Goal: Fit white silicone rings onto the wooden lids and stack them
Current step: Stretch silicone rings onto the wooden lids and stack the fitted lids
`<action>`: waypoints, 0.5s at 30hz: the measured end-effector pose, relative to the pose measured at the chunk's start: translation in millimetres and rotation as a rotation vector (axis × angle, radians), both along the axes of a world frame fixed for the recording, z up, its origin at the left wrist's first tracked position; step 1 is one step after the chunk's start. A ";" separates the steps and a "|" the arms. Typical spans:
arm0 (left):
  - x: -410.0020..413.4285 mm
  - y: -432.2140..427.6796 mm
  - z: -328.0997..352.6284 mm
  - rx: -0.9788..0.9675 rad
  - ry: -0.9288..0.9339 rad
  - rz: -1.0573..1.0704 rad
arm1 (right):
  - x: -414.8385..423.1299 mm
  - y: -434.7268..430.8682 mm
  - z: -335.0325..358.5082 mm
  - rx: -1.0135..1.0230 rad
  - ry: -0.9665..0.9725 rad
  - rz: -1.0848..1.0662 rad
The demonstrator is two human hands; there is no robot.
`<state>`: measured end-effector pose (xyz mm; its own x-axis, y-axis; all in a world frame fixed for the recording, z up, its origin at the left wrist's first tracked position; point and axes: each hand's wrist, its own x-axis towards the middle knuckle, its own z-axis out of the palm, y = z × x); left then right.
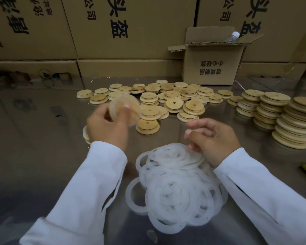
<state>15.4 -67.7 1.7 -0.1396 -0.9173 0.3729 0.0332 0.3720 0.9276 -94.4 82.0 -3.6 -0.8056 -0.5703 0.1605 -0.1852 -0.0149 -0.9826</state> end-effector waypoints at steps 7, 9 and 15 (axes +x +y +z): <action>17.8 -39.9 -12.8 0.276 0.141 0.419 | -5.1 0.5 1.0 0.015 0.021 -0.040; 19.8 -46.2 -19.8 0.356 0.084 0.415 | -6.7 1.3 1.9 0.009 0.012 -0.049; 23.8 -53.1 -18.9 0.436 -0.237 0.376 | -11.3 1.6 0.2 0.042 0.010 -0.064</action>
<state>39.2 -120.8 -17.2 0.1891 -0.9807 -0.0488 -0.2523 -0.0966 0.9628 -105.6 83.7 -3.4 -0.8391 -0.5240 0.1457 -0.1943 0.0388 -0.9802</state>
